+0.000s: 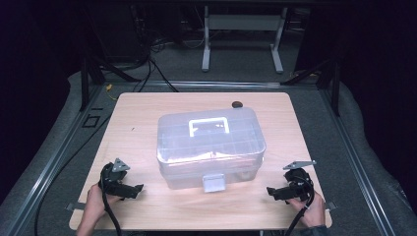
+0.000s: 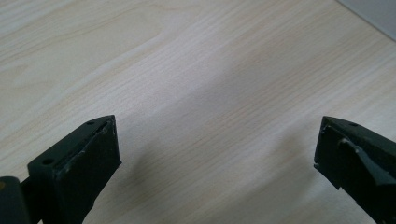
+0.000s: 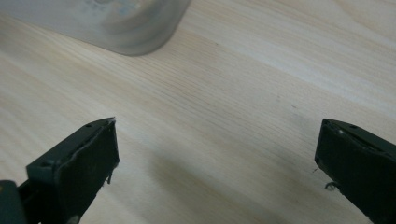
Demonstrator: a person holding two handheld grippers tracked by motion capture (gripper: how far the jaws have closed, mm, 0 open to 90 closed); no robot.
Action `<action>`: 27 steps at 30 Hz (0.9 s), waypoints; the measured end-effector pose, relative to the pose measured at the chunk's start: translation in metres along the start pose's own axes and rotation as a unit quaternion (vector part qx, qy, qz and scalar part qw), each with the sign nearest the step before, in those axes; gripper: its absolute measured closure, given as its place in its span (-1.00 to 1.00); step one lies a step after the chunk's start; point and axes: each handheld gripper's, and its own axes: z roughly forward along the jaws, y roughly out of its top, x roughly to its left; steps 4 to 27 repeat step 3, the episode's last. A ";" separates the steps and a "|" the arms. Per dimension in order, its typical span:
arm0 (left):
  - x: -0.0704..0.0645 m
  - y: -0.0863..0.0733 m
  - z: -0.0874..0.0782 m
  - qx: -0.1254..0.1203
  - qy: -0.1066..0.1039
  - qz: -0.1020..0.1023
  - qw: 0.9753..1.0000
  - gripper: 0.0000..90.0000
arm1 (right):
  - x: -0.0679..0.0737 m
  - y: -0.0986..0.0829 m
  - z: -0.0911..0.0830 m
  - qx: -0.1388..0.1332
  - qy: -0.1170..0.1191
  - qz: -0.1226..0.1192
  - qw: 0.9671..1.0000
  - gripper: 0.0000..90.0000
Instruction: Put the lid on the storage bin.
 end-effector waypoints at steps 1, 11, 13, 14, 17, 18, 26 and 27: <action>0.001 -0.001 0.001 -0.004 0.000 -0.003 1.000 -1.00 | -0.001 -0.001 0.002 -0.001 -0.001 -0.002 1.000 -1.00; 0.001 -0.001 0.002 -0.011 0.001 -0.008 1.000 -1.00 | -0.001 -0.003 0.006 0.000 -0.009 -0.002 1.000 -1.00; 0.001 -0.001 0.002 -0.011 0.001 -0.008 1.000 -1.00 | -0.001 -0.003 0.006 0.000 -0.009 -0.002 1.000 -1.00; 0.001 -0.001 0.002 -0.011 0.001 -0.008 1.000 -1.00 | -0.001 -0.003 0.006 0.000 -0.009 -0.002 1.000 -1.00; 0.001 -0.001 0.002 -0.011 0.001 -0.008 1.000 -1.00 | -0.001 -0.003 0.006 0.000 -0.009 -0.002 1.000 -1.00; 0.001 -0.001 0.002 -0.011 0.001 -0.008 1.000 -1.00 | -0.001 -0.003 0.006 0.000 -0.009 -0.002 1.000 -1.00; 0.001 -0.001 0.002 -0.011 0.001 -0.008 1.000 -1.00 | -0.001 -0.003 0.006 0.000 -0.009 -0.002 1.000 -1.00; 0.001 -0.001 0.002 -0.011 0.001 -0.008 1.000 -1.00 | -0.001 -0.003 0.006 0.000 -0.009 -0.002 1.000 -1.00</action>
